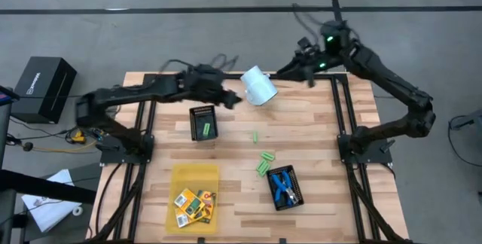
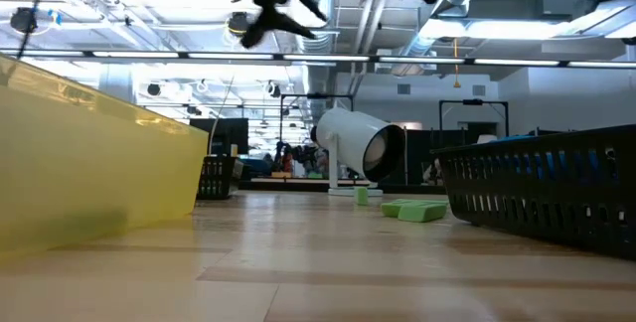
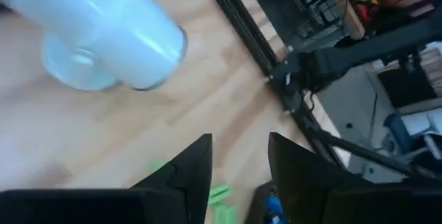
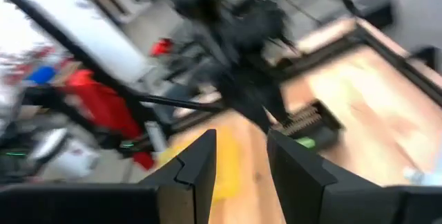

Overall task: Pick & Place School Supplies
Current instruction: Put the green eraser into the top black bin

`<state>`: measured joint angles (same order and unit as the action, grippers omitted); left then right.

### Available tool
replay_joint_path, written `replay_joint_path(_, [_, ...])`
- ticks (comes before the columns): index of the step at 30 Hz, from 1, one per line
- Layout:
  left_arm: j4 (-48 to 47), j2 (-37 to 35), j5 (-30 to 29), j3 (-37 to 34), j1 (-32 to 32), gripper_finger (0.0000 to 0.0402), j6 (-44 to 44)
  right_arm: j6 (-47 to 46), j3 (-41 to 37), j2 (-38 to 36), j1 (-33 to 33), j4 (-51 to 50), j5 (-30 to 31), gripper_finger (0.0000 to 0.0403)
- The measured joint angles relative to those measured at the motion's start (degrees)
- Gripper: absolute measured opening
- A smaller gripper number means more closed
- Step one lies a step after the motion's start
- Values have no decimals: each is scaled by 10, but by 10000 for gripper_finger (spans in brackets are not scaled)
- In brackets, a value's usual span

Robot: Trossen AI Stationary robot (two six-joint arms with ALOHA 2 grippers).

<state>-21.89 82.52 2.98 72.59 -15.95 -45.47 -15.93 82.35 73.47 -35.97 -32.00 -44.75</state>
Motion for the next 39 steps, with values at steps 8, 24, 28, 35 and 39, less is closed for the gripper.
replay_joint_path(8, [2,-168,45,-82,-73,136,95,-134,0,80,131,-27,274,122])
replay_joint_path(24, [-2,-276,202,-124,-128,136,134,-418,11,266,302,-132,388,129])
replay_joint_path(28, [0,-274,216,-124,-127,136,133,-426,11,298,304,-130,386,150])
replay_joint_path(35, [0,-274,244,-124,-126,136,132,-426,12,340,295,-130,386,184])
replay_joint_path(39, [0,-274,244,-124,-126,136,122,-426,12,357,286,-131,388,191])
